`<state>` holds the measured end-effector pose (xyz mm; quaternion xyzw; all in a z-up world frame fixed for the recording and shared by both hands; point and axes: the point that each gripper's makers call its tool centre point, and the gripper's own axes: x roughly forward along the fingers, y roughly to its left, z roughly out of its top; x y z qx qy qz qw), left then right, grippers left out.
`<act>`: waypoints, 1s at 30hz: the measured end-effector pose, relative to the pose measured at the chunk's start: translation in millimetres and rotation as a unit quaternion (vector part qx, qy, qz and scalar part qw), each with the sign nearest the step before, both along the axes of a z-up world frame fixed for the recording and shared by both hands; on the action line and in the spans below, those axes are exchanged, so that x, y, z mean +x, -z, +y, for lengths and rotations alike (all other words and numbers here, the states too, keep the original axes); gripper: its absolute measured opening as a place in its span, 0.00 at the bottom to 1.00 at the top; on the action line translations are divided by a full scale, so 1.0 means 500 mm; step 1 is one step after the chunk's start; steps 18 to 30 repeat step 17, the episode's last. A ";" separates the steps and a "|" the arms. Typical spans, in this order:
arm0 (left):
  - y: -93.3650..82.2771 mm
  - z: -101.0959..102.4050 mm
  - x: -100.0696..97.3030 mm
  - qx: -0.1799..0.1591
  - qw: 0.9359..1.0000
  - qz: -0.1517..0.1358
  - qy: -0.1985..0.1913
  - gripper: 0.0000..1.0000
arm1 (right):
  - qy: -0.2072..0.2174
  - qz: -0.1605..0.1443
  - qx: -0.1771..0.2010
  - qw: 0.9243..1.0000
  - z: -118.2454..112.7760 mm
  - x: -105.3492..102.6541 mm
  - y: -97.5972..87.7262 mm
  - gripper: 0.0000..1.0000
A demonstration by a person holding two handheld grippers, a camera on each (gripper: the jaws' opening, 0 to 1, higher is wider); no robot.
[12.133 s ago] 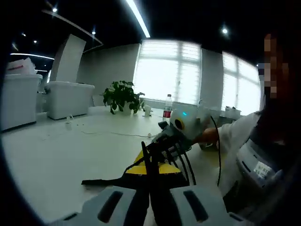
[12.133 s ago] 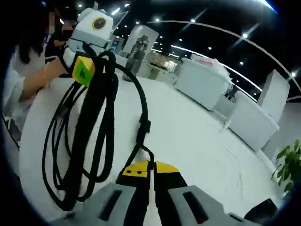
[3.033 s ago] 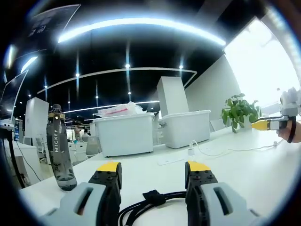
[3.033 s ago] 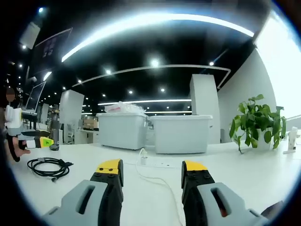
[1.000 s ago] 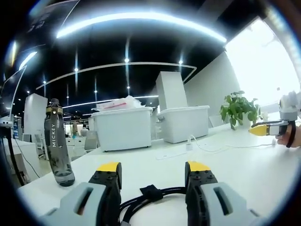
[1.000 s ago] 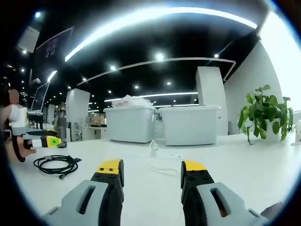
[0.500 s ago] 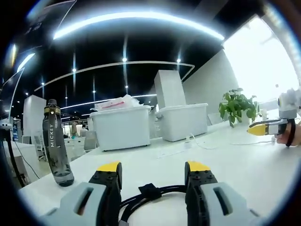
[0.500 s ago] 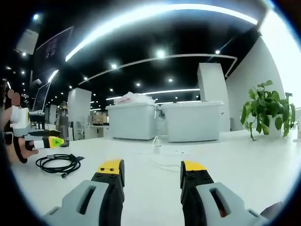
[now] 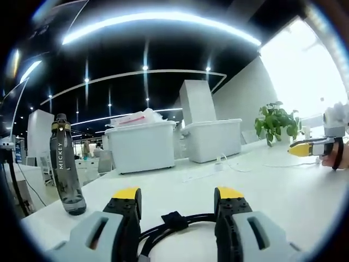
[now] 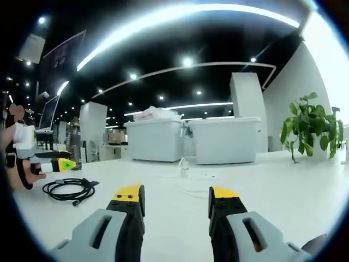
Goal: Coil the Type-C to USB data cable on the desktop and secure it with Velcro straps.
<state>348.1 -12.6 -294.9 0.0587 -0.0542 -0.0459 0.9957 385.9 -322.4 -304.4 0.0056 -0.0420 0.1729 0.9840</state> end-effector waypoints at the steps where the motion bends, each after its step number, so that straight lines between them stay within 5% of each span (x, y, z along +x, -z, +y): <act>1: -0.001 0.001 0.000 -0.002 1.000 0.000 0.000 0.54 | 0.001 -0.001 0.000 1.000 -0.001 0.001 -0.001 0.46; 30: 0.002 -0.001 0.001 0.002 1.000 0.002 0.000 0.54 | -0.002 -0.002 -0.001 1.000 0.001 -0.002 -0.001 0.46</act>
